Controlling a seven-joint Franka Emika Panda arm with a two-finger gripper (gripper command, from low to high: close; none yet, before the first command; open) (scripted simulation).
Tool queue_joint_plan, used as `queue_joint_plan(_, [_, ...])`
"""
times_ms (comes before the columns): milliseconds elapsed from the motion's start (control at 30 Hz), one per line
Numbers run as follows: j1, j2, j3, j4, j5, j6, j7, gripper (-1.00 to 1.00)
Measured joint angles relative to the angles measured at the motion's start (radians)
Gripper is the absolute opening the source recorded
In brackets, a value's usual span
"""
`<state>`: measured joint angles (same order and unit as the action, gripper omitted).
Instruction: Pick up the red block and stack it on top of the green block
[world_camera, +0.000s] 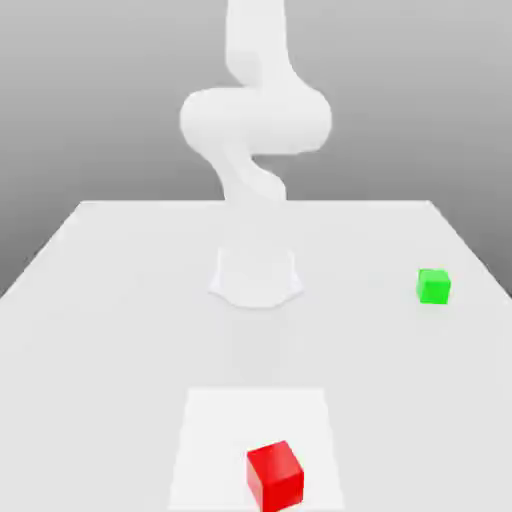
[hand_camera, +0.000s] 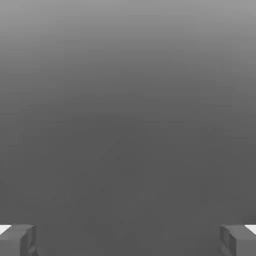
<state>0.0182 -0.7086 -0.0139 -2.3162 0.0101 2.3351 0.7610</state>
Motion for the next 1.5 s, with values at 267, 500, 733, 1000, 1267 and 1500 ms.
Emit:
queue_joint_plan(267, [0.057,0.297,-0.041,-0.052,0.033,0.112,-0.128,0.0])
queue_joint_plan(500, [0.086,0.551,-0.055,-0.096,0.057,0.208,-0.234,0.0])
queue_joint_plan(733, [0.096,0.803,-0.051,-0.141,0.046,0.305,-0.316,0.0])
queue_joint_plan(1000, [0.083,1.083,-0.033,-0.135,0.045,0.49,-0.357,-1.0])
queue_joint_plan(1267, [0.085,1.064,-0.036,-0.138,0.041,0.473,-0.354,-1.0])
queue_joint_plan(1500, [0.147,0.885,0.013,-0.195,0.011,0.35,-0.333,-1.0])
